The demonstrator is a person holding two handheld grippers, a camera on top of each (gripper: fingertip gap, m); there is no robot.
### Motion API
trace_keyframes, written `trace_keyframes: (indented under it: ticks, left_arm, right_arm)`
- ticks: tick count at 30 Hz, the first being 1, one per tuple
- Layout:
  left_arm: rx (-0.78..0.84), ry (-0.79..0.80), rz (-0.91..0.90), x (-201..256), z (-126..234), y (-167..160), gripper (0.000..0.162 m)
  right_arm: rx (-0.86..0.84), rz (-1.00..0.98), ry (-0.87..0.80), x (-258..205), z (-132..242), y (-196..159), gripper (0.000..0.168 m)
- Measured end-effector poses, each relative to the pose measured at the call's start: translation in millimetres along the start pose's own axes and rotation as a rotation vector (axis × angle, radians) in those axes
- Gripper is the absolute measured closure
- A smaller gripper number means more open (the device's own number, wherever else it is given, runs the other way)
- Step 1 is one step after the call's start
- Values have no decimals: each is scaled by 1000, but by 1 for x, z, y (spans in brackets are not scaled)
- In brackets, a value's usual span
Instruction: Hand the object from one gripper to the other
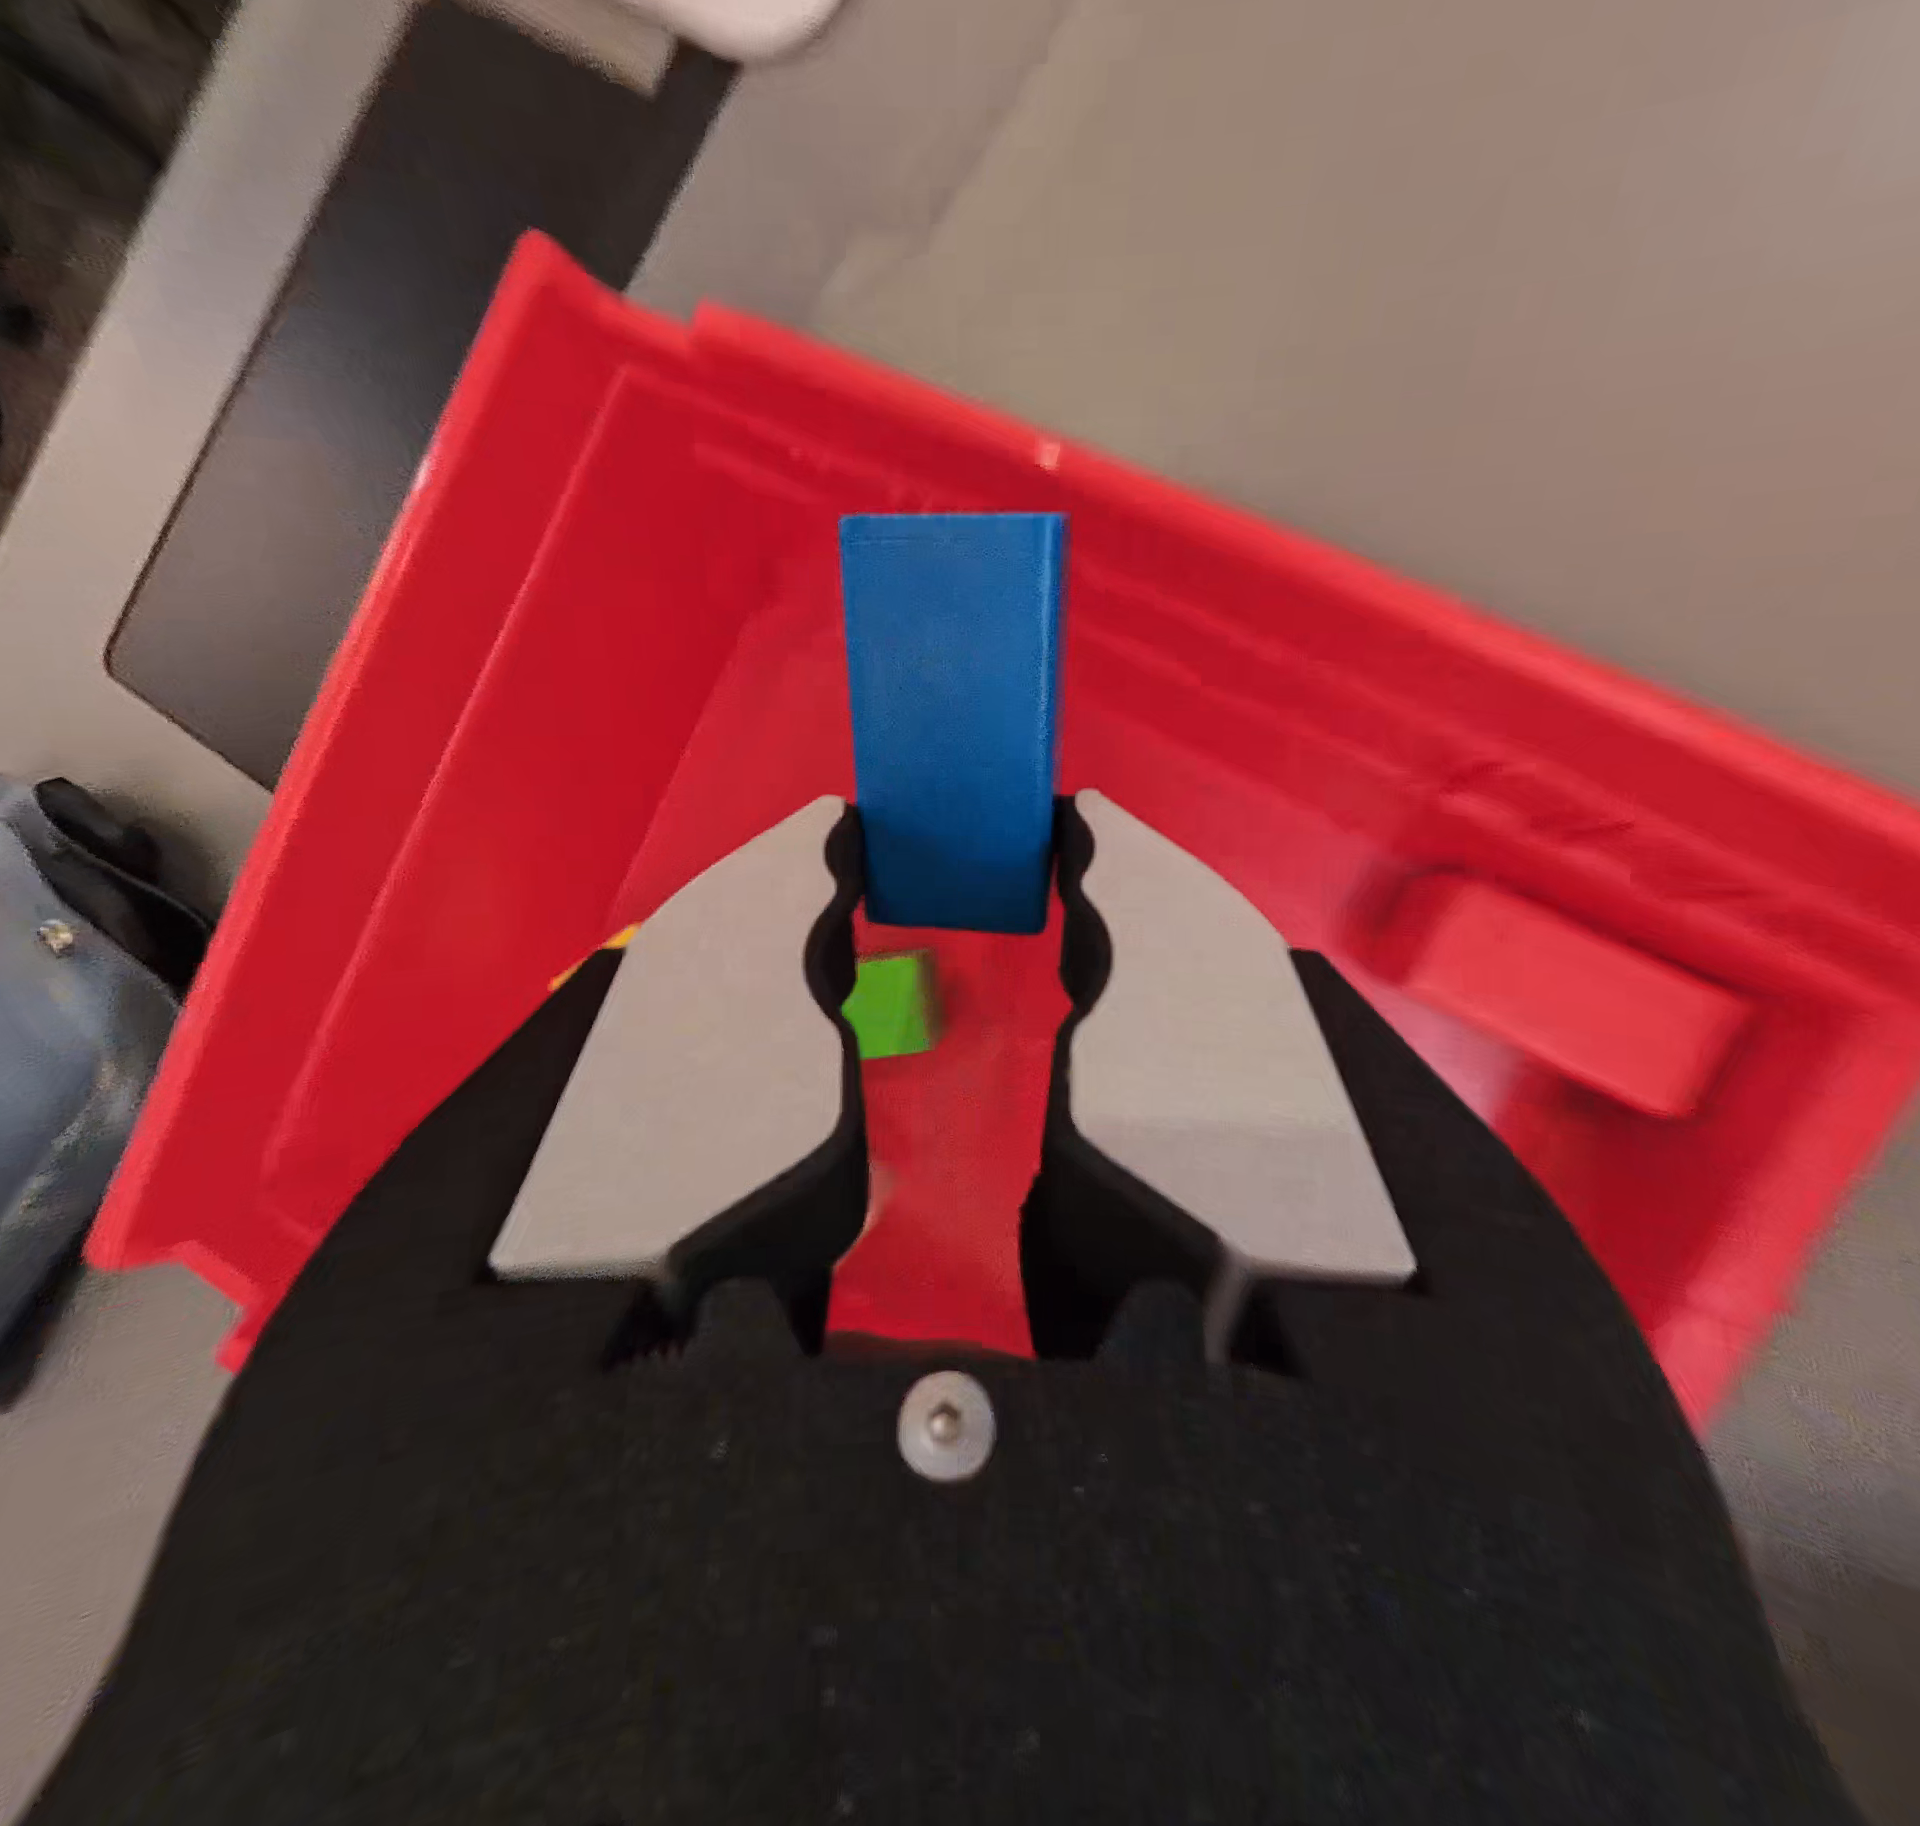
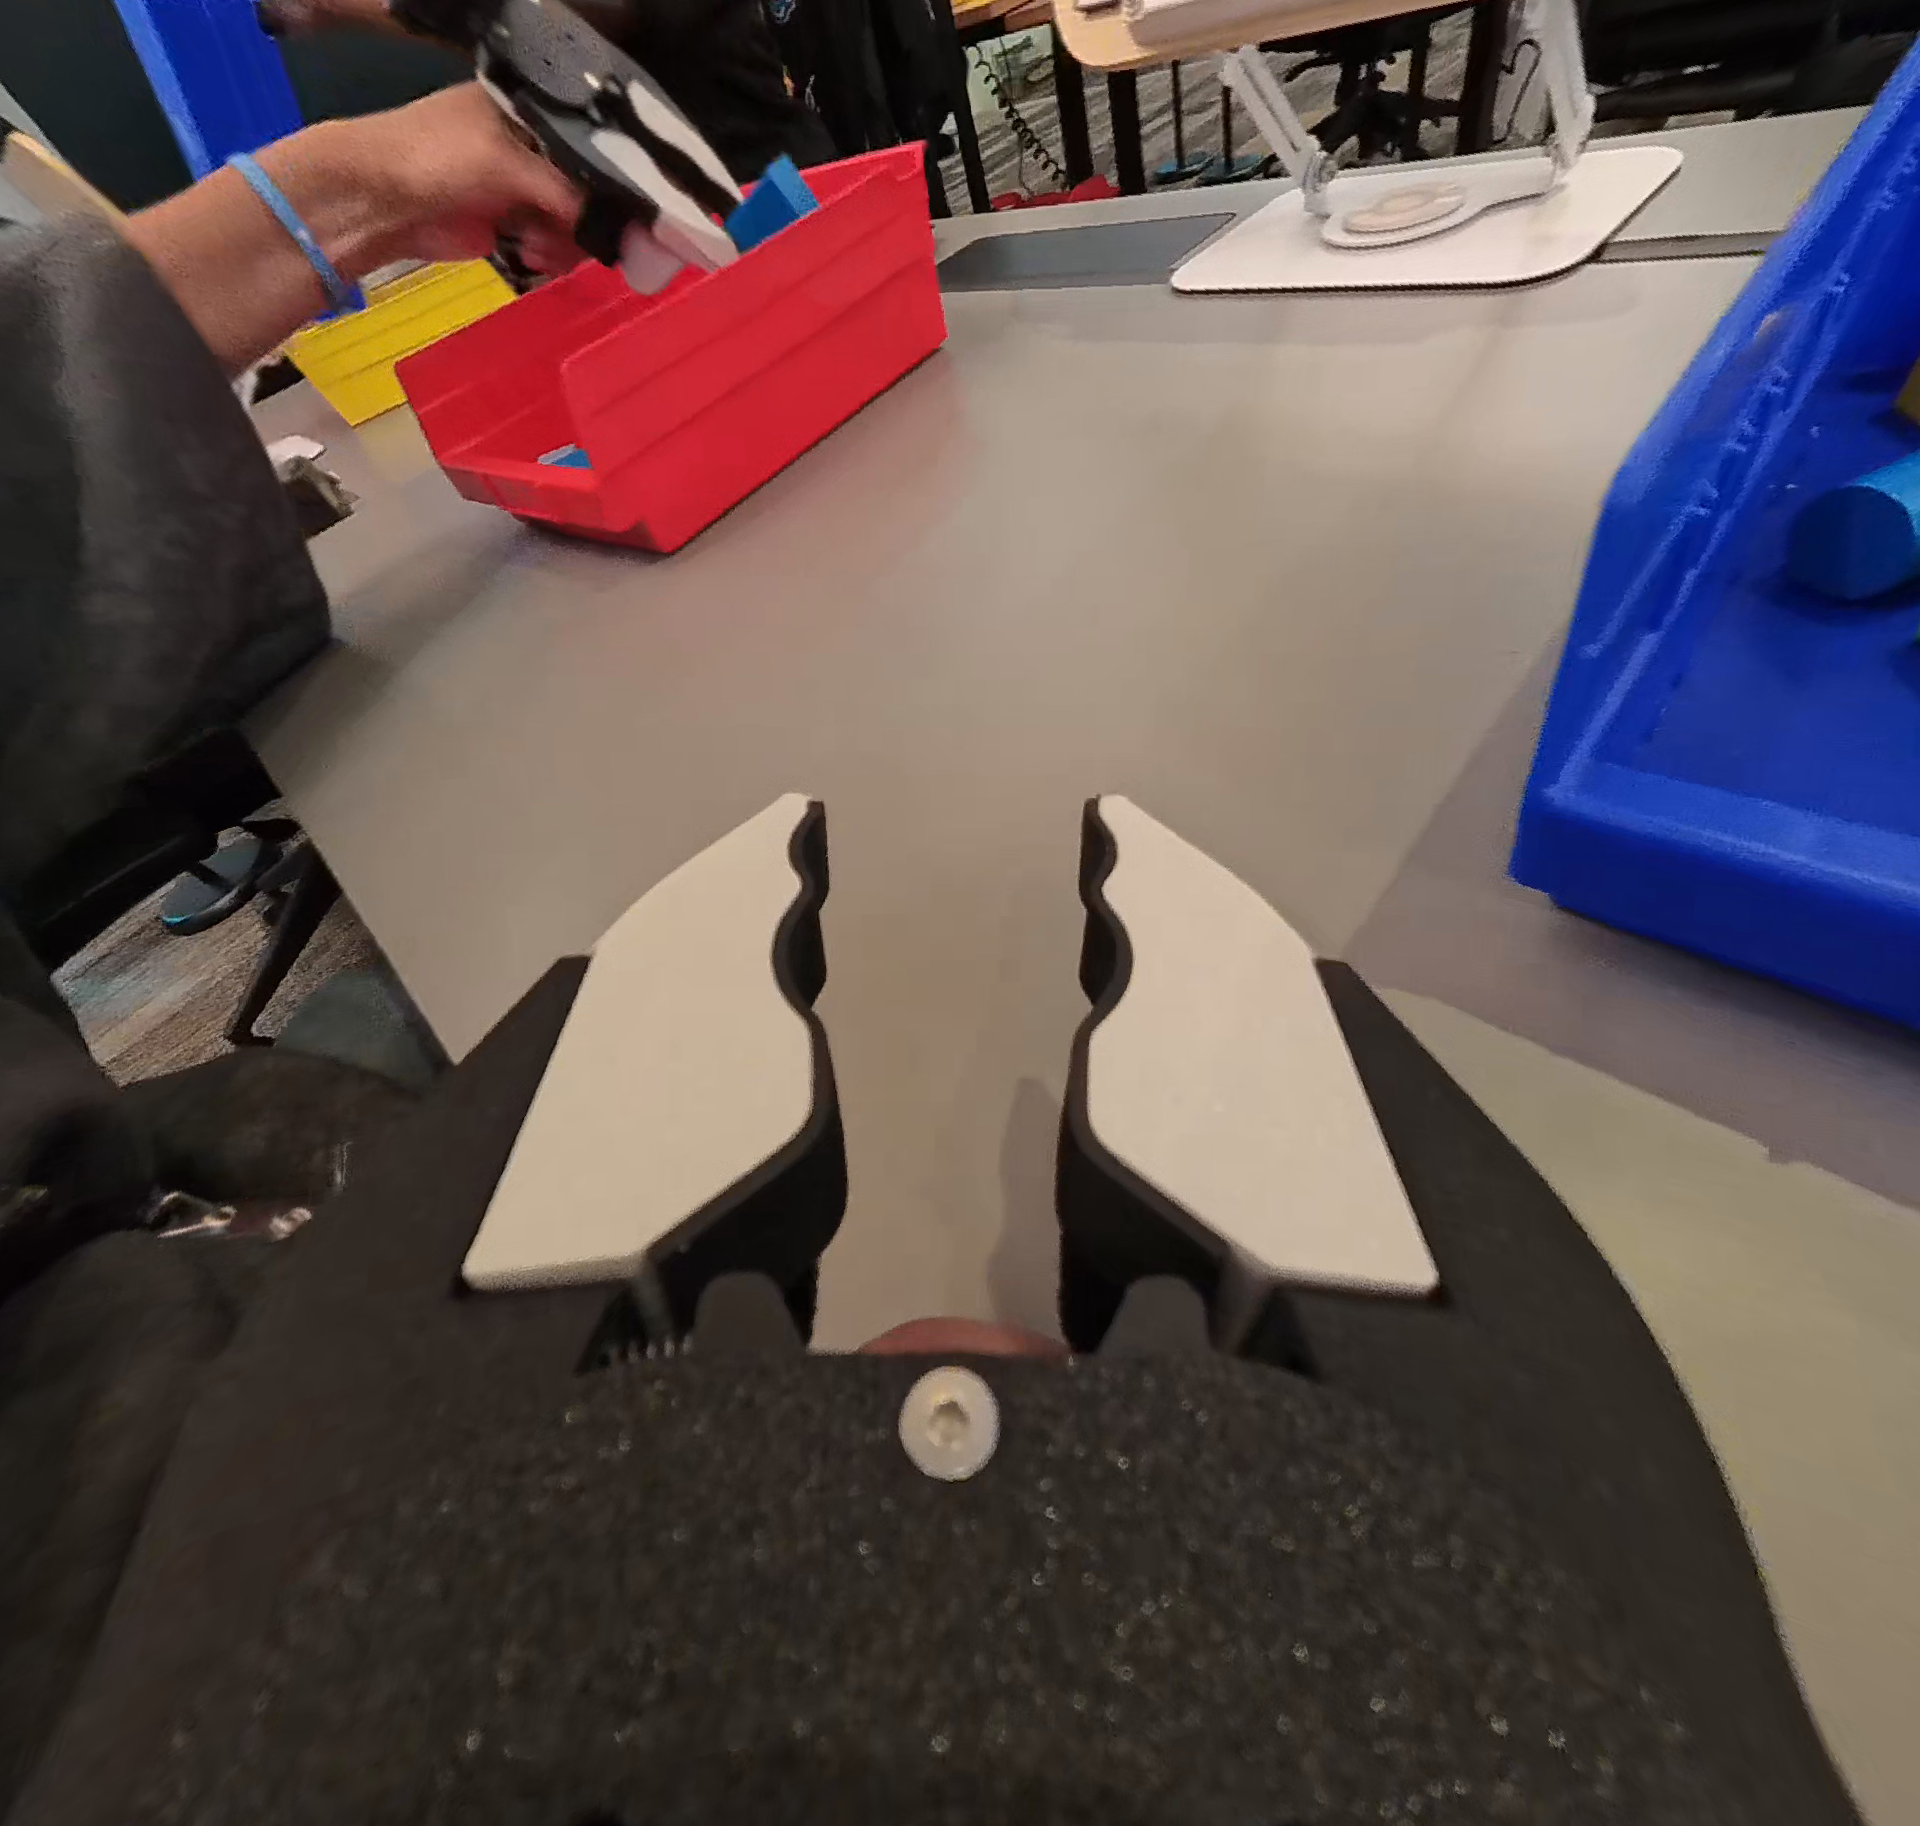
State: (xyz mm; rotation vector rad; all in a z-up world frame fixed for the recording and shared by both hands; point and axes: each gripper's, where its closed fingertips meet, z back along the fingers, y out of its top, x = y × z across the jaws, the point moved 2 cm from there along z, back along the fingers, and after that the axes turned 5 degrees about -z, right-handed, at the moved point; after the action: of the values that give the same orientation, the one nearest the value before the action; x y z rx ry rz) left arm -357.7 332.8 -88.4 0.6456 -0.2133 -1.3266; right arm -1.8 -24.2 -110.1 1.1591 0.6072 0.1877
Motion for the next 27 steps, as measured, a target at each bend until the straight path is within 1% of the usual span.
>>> trace_keyframes:
  ticks: [3,5,7,11,14,15,17,21,22,23,25,27]
  left_arm:
    - [247,-53,116,48,38,26,127]
    - [391,-93,184,89,55,43,127]
    - [547,-186,283,135,69,65,127]
    - [781,-387,370,231,84,110,127]
    - [905,-519,461,287,81,134,127]
    - [922,-561,488,302,79,138,127]
    - [897,-621,495,325,72,142,127]
    - [892,-649,486,351,60,141,127]
    - [887,-638,476,354,57,141,127]
    - [888,-626,449,358,56,142,127]
    - [877,-601,406,364,53,142,127]
    - [836,-552,380,366,51,138,123]
  right_arm:
    - [-10,32,35,-11,-4,0,122]
    - [-27,57,91,-22,-12,2,121]
    - [-41,82,159,-36,-24,8,121]
    - [-32,95,347,-73,-54,35,119]
    - [15,-11,521,-111,-70,68,112]
    - [35,-50,580,-124,-72,78,112]
    - [35,-76,635,-143,-79,86,110]
    - [-12,-108,655,-157,-90,72,111]
    - [-34,-118,663,-158,-90,67,118]
    - [-54,-123,644,-156,-91,61,132]
    - [-54,-121,655,-154,-85,57,133]
    - [-25,-69,607,-150,-80,56,133]
